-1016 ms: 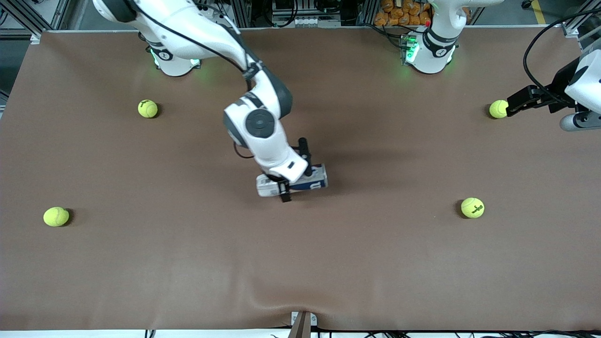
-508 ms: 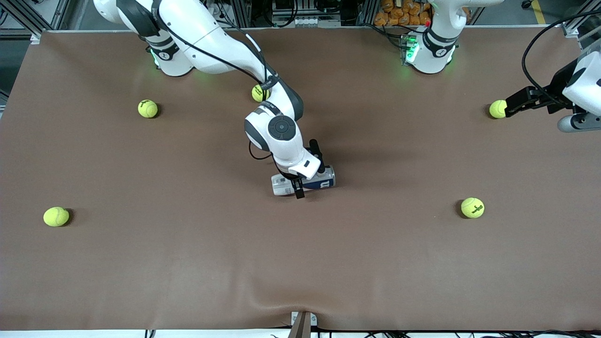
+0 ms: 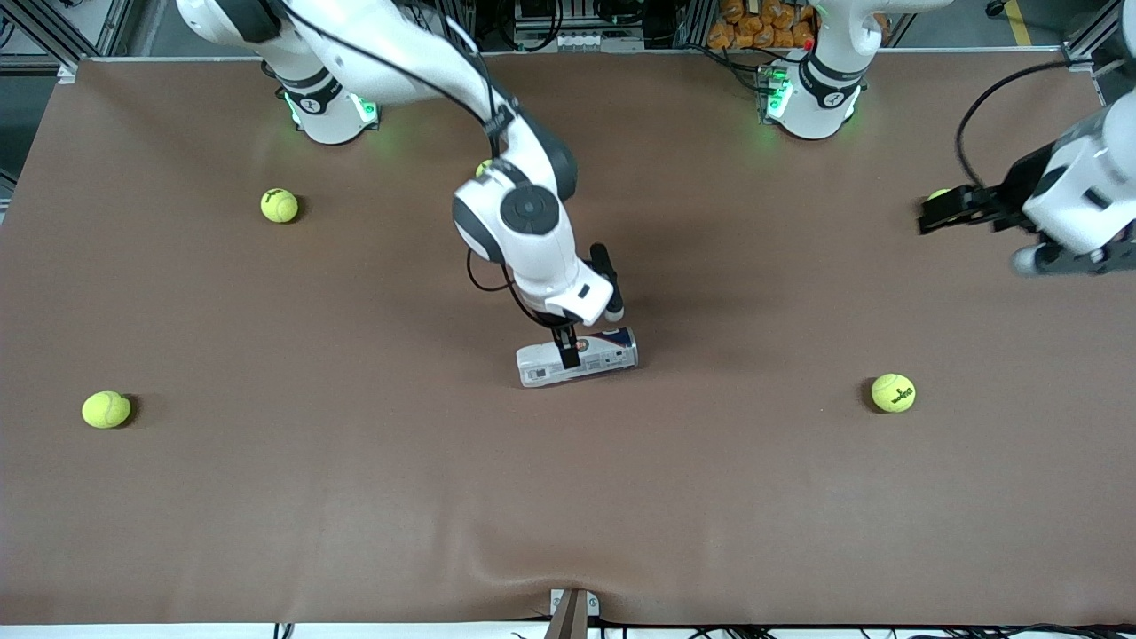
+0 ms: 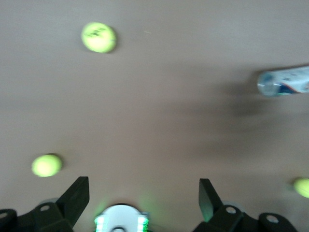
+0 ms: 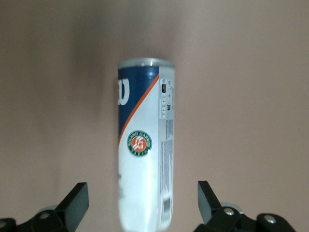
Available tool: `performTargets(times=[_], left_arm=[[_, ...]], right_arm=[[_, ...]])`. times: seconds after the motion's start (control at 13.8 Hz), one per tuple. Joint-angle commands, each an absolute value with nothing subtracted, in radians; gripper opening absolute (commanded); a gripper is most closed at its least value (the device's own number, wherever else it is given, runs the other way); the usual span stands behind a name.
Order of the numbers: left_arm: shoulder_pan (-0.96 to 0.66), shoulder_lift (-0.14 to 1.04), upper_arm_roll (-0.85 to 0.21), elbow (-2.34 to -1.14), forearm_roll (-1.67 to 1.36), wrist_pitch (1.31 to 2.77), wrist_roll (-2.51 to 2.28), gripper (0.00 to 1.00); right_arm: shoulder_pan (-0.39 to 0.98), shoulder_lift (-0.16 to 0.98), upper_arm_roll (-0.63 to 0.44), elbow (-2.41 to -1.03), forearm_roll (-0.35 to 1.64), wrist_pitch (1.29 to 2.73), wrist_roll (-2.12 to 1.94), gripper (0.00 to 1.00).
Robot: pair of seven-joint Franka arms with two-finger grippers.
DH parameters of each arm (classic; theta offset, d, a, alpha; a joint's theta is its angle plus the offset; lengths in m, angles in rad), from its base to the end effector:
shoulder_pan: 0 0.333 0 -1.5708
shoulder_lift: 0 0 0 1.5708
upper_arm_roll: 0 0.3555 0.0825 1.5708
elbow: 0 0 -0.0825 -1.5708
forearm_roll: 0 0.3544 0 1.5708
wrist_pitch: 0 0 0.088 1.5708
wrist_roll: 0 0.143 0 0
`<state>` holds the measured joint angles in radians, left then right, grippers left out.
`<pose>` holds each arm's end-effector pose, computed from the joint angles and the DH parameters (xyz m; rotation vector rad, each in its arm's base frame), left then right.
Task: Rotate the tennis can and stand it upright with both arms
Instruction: 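Set the can down lying while the left gripper reaches its base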
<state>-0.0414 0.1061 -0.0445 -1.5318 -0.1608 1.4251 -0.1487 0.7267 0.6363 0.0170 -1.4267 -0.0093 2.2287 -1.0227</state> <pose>0.5308 -0.0692 0.5801 2.9811 0.0837 -0.3453 0.5462 0.4982 0.3487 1.9728 2.4042 0.2563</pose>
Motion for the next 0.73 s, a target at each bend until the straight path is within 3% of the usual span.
performTargets(times=[0.0, 0.22, 0.36, 0.65], left_arm=[[-0.038, 0.217, -0.044, -1.520, -0.318, 1.463, -0.169, 1.00], [-0.046, 0.351, -0.044, -1.552, -0.532, 1.550, -0.193, 1.00], [-0.077, 0.399, -0.046, -1.653, -0.677, 1.690, -0.195, 1.00], [-0.175, 0.403, -0.060, -1.828, -0.854, 1.969, -0.193, 1.00]], right_arm=[[0.709, 0.513, 0.003, -1.463, 0.055, 2.129, -1.009, 1.00], [0.576, 0.442, -0.012, -1.465, 0.058, 2.036, -0.941, 1.00], [0.484, 0.411, -0.015, -1.470, 0.057, 1.965, -0.933, 1.00], [0.252, 0.358, -0.026, -1.467, 0.061, 1.921, -0.803, 1.00]])
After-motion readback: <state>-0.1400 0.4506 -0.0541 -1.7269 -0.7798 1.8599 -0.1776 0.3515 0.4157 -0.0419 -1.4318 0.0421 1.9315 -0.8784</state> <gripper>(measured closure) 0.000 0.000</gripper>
